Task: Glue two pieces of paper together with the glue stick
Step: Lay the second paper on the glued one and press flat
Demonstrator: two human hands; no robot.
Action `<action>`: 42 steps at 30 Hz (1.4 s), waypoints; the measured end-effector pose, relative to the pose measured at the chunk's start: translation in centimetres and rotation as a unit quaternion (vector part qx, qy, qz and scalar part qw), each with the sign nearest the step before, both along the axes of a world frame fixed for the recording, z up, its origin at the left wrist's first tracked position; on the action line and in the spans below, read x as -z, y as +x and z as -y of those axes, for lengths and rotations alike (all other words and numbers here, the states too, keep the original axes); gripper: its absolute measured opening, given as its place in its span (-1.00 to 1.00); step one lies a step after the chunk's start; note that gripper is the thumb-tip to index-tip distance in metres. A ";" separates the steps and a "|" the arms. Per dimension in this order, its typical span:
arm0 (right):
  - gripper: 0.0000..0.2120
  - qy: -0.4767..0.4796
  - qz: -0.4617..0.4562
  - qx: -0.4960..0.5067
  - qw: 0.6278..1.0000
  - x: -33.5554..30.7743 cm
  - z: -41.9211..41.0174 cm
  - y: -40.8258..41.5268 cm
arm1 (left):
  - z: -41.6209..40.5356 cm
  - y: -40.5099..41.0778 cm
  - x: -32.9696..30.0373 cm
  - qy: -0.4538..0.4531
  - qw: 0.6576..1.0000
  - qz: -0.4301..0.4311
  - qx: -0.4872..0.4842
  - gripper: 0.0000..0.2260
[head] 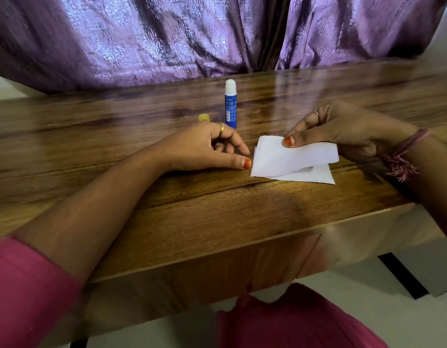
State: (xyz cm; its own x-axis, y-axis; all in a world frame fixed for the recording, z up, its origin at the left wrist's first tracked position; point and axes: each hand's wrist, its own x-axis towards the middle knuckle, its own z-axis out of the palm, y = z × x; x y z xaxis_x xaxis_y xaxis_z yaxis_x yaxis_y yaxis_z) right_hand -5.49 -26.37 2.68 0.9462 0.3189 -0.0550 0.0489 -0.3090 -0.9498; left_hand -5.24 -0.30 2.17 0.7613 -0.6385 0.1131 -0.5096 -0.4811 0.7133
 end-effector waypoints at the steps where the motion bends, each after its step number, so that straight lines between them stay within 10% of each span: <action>1: -0.72 0.001 0.000 -0.002 1.000 0.0 0.0 0.0 | 0.0 0.0 0.0 0.001 1.000 0.003 0.000 -0.66; 42: -0.73 -0.011 0.003 -0.014 1.000 0.1 -0.1 0.4 | 0.4 -0.3 -0.2 0.016 1.000 0.013 -0.016 -0.87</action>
